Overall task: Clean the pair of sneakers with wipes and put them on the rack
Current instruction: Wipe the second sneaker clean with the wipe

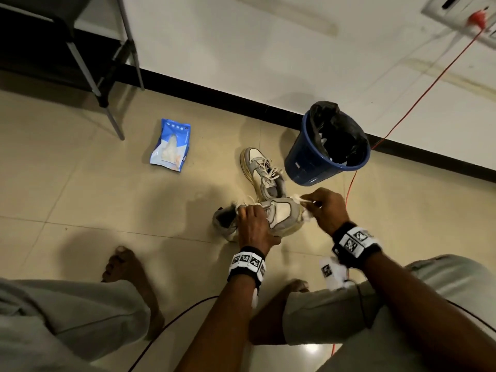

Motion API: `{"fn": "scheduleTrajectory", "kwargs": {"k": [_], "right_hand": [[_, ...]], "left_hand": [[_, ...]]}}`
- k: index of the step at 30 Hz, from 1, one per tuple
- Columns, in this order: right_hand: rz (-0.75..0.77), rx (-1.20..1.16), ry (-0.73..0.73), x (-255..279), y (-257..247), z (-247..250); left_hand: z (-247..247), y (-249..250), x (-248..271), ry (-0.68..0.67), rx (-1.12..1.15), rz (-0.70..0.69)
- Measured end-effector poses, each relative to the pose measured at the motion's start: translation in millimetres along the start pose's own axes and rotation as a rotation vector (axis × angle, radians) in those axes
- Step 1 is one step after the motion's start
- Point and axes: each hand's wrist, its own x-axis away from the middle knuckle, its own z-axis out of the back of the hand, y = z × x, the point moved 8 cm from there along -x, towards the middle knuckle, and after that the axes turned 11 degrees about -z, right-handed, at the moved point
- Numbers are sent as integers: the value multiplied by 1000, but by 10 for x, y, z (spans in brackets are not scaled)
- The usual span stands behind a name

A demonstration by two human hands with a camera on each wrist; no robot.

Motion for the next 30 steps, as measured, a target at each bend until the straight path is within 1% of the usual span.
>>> {"fn": "scheduleTrajectory", "kwargs": {"k": [2, 4, 5, 7, 9, 11, 14, 16, 18, 20, 22, 25, 27, 29, 30], "right_hand": [[7, -258, 41, 136, -51, -32], [-10, -485, 14, 210, -123, -91], [-18, -560, 4, 227, -159, -108], [-11, -624, -5, 287, -238, -143], [48, -623, -2, 384, -406, -191], [83, -587, 6, 460, -582, -228], [136, -528, 12, 493, -708, -223], [167, -471, -6, 505, -720, -196], [157, -425, -12, 493, -643, -188], [81, -396, 4, 451, -531, -256], [4, -441, 2, 473, -500, -393], [73, -574, -3, 738, -877, -601], [114, -640, -19, 899, -1097, -684], [75, -633, 12, 842, -1097, -775], [19, -605, 14, 727, -1025, -832]], "left_hand": [[93, -38, -11, -4, -12, -41], [237, -87, 90, 17, -19, -33], [329, -98, 145, 35, -45, -5], [508, -53, 279, 57, -146, 69], [678, 84, 421, 85, -198, 84], [786, 234, 527, 100, -171, 61], [819, 259, 563, 135, -28, 29], [822, 218, 498, 129, 83, -35], [814, 157, 457, 115, 153, -89], [833, 59, 466, 110, 195, -91], [846, -105, 478, 162, 252, -62], [1027, -403, 551, 225, 295, 61], [1161, -587, 591, 207, 295, 140], [1246, -667, 615, 153, 342, 167], [1281, -672, 619, 138, 369, 179]]}}
